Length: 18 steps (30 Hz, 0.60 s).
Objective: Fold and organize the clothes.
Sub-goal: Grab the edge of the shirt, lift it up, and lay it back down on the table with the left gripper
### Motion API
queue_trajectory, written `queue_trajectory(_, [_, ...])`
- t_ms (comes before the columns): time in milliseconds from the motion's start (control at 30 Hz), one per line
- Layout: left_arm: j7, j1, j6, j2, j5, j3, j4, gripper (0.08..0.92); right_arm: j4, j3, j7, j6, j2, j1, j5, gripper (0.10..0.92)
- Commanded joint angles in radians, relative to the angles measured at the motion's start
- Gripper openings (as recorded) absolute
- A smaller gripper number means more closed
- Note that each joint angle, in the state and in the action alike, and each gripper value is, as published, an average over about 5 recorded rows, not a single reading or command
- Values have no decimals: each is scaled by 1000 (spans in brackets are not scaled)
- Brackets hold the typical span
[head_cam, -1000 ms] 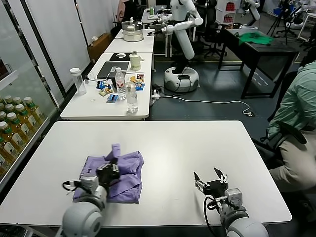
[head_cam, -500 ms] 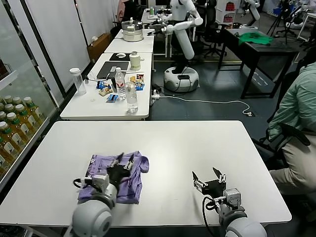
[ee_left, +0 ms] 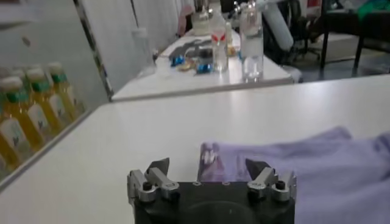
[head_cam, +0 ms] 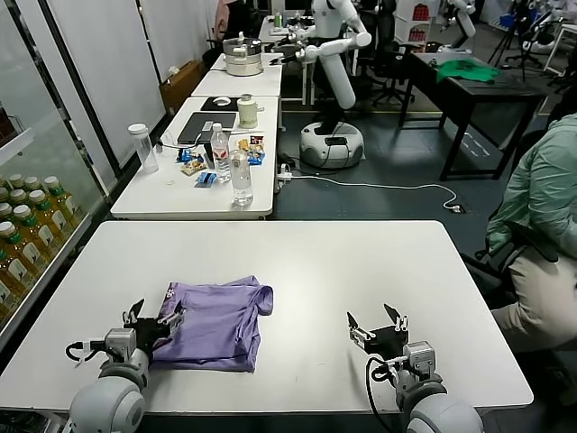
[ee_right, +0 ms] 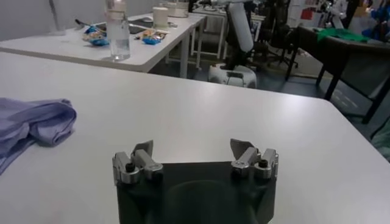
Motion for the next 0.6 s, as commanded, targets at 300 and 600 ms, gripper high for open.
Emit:
queue_trajectory(300, [121,-38,17,-1,-156,-67,151,816,-18,-7,-1,3,-7,16,3,823])
queue_trajectory(600, [141,-9,21,-18,-232,-69,130,594,-17,-7,-1,3,-3,17,3,823])
